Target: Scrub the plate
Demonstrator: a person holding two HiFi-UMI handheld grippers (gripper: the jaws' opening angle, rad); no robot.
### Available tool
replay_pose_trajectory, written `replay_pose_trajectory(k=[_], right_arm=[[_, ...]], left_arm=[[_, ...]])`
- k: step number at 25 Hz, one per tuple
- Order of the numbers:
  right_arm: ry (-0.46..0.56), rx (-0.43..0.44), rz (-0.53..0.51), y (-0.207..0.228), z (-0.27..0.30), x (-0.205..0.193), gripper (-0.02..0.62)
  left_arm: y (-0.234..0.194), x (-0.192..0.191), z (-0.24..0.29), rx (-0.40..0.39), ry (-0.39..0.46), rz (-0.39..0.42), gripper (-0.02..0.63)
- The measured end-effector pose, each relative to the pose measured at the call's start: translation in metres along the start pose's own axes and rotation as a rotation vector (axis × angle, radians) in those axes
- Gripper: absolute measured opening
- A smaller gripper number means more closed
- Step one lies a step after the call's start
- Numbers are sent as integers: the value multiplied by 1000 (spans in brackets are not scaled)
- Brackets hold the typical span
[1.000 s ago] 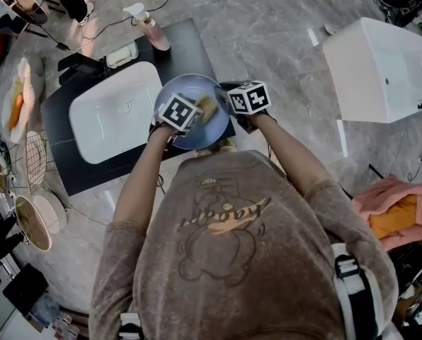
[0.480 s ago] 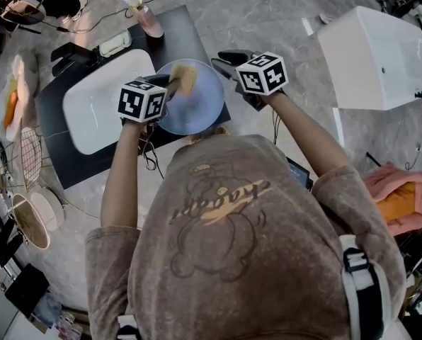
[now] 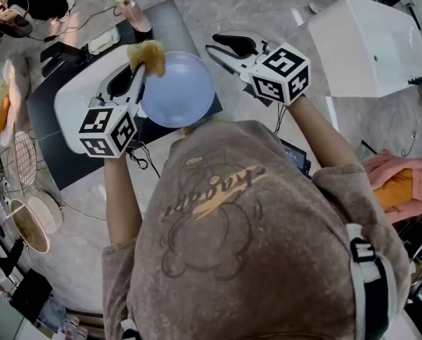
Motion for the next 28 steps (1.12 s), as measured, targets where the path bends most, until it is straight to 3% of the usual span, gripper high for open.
replay_pose_trajectory(k=[5, 13, 17, 28], right_arm=[[109, -33, -13, -17, -5, 11, 86], [229, -122, 44, -17, -5, -16, 27], [243, -165, 51, -15, -2, -27, -11], [251, -181, 91, -26, 12, -41, -9]], left_arm=[[5, 0, -17, 108, 175, -7, 64], [5, -12, -25, 189, 308, -17, 64], [3, -21, -24, 208, 327, -29, 64], [0, -44, -27, 256, 314, -90, 64]])
Point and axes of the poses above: the fingertips, and each gripper's own axes: z forward along the fingers, y to its right, x out of its top, the point moved 3 cm from there along -z, backward along the fingers, and after that the axes turned 1 degree about y, right-handed, at the moved point
